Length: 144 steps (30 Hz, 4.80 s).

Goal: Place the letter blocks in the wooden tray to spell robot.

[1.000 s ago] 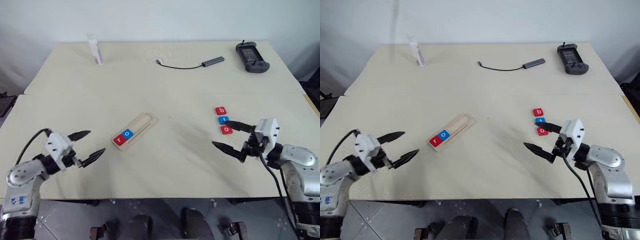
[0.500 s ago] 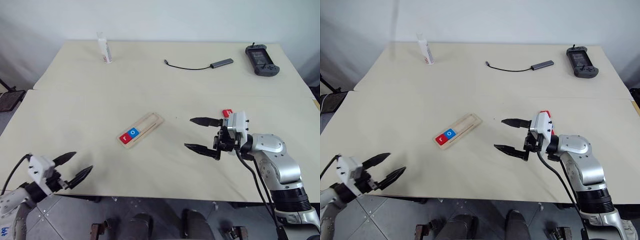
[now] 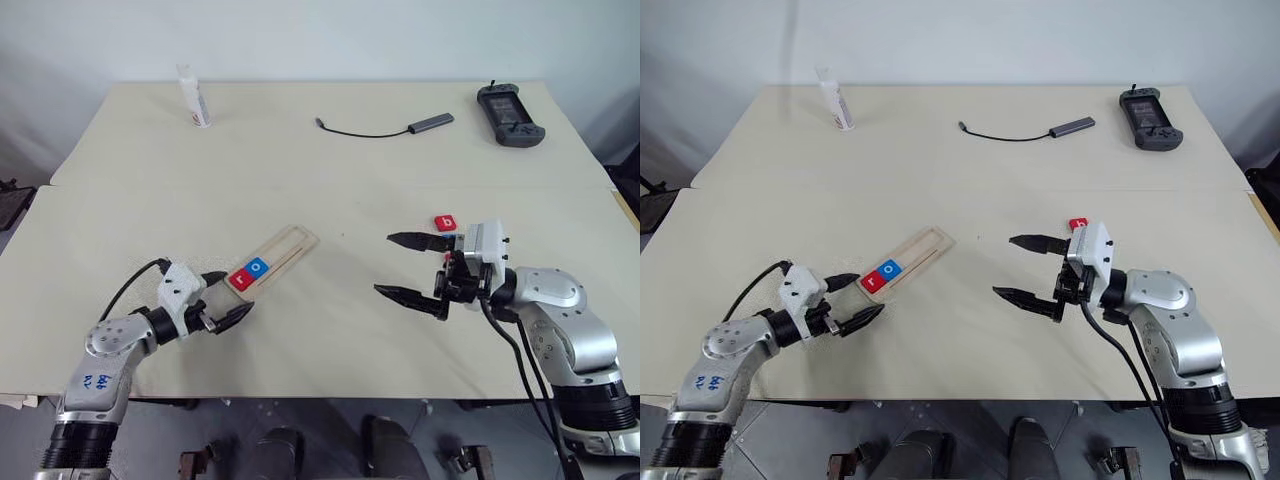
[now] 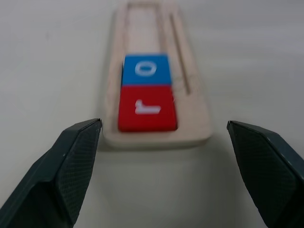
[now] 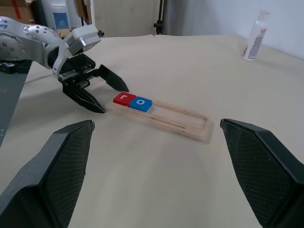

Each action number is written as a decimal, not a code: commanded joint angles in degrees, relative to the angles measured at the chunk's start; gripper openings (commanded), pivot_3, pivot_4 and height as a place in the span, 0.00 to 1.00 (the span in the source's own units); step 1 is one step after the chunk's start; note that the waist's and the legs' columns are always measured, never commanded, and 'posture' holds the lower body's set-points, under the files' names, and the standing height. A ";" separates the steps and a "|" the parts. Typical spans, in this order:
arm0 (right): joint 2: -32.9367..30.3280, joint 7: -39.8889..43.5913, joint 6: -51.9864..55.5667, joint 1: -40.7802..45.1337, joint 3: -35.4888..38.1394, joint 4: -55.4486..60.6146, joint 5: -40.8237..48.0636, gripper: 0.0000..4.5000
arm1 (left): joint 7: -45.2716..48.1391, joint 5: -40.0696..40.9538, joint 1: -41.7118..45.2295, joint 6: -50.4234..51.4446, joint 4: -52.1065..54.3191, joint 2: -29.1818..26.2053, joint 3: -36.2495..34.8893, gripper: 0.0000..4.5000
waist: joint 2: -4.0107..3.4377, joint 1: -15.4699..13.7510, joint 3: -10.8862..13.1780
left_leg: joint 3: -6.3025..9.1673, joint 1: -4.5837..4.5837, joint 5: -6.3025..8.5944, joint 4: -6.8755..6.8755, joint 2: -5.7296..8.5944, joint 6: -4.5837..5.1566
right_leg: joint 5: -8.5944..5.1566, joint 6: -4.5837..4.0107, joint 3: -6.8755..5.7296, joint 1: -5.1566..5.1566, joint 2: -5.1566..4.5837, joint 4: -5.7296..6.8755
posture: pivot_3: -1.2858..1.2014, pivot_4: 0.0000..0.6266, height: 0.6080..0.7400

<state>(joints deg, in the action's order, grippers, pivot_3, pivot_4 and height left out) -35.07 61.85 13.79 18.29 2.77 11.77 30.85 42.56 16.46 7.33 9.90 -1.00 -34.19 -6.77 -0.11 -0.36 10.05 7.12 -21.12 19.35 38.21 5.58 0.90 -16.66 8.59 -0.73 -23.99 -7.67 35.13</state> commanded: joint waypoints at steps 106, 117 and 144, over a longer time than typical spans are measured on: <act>-12.59 -29.10 39.79 14.16 1.68 -10.66 -8.37 1.00 | 18.06 9.63 4.89 -8.39 6.14 5.44 2.70 0.99 | -0.08 0.31 -0.07 | -1.02 -0.19 0.21 0.21 -0.15 0.18 | 0.05 0.09 0.89 -0.65 0.17 0.31 | 0.52 0.24 1.00; -10.06 -30.40 42.72 15.01 2.74 -8.87 -8.56 1.00 | 17.90 10.43 5.15 -7.47 6.22 5.50 2.40 0.99 | -0.08 0.31 -0.07 | -1.05 -0.19 0.22 0.40 -0.16 0.17 | 0.05 0.09 0.93 -0.64 0.18 0.42 | 0.52 0.24 1.00; 4.24 -35.03 27.65 35.13 -3.68 -45.81 -22.55 1.00 | 15.68 8.78 5.99 -8.69 6.58 6.19 3.04 0.99 | -0.09 0.78 -0.07 | -1.09 -0.16 0.22 0.45 -0.18 0.16 | 0.05 0.09 0.94 -0.65 0.22 0.49 | 0.52 0.24 1.00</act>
<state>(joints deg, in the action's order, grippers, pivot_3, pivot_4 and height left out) -30.83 27.69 41.34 52.64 -1.82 -33.84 9.02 58.68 25.17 13.41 1.96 3.71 -27.70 -3.21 -0.20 0.42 9.97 6.02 -21.27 19.57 38.66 5.40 1.05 -16.60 8.68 0.21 -24.64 -7.44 35.63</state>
